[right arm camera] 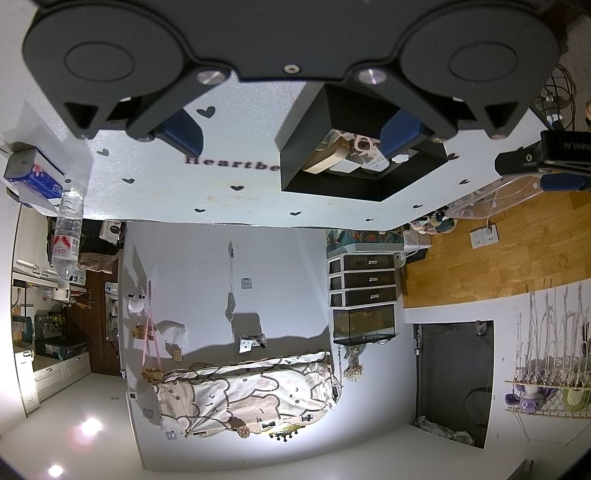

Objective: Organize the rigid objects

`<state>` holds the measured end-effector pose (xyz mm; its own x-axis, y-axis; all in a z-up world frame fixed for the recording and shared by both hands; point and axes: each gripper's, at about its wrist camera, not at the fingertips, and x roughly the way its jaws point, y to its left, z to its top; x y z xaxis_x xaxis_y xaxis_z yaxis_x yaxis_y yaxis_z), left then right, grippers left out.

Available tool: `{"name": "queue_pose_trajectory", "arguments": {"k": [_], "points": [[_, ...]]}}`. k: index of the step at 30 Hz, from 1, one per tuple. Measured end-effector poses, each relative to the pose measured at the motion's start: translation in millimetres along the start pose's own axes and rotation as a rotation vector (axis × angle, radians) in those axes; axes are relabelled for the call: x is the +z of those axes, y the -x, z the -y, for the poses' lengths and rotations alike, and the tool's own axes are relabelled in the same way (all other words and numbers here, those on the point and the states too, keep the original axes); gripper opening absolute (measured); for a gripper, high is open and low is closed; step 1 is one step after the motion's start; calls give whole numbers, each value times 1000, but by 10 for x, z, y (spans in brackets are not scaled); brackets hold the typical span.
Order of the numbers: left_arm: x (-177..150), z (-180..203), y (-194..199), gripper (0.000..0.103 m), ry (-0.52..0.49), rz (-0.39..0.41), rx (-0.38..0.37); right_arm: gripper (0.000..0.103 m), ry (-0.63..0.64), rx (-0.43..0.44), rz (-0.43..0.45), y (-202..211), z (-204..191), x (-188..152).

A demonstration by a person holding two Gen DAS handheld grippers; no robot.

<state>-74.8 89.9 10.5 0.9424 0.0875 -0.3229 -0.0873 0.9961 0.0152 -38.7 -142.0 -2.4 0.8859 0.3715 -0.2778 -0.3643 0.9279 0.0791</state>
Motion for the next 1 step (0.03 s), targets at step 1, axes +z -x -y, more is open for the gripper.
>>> {"name": "queue_pose_trajectory", "arguments": {"k": [1], "points": [[4, -7, 3, 103, 1, 0, 0, 103, 0, 0, 0, 0, 0, 0]]}}
